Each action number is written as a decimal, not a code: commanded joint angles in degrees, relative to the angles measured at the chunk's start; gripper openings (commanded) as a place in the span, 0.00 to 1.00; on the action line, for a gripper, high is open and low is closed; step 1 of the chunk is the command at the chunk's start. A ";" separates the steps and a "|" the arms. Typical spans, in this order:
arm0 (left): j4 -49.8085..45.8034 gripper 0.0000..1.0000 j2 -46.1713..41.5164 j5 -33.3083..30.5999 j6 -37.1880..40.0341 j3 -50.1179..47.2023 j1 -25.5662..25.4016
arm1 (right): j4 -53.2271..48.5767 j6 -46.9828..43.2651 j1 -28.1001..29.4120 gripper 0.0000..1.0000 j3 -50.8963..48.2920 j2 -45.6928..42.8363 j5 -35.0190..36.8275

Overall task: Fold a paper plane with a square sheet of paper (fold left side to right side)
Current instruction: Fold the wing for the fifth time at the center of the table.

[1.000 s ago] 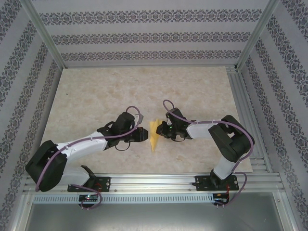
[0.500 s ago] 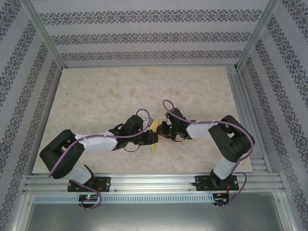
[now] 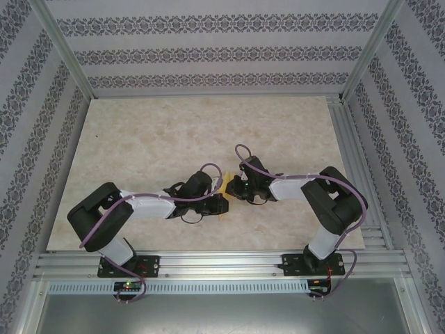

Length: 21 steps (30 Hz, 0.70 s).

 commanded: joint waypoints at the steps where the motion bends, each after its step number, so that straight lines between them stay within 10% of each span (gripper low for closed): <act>1: -3.48 0.10 0.82 -1.80 2.52 1.43 -0.66 | -3.32 -0.65 0.37 0.14 0.14 1.48 2.49; 21: -6.72 0.08 2.18 -4.23 4.37 1.39 -0.66 | -3.41 -0.70 0.31 0.14 -0.08 1.16 2.58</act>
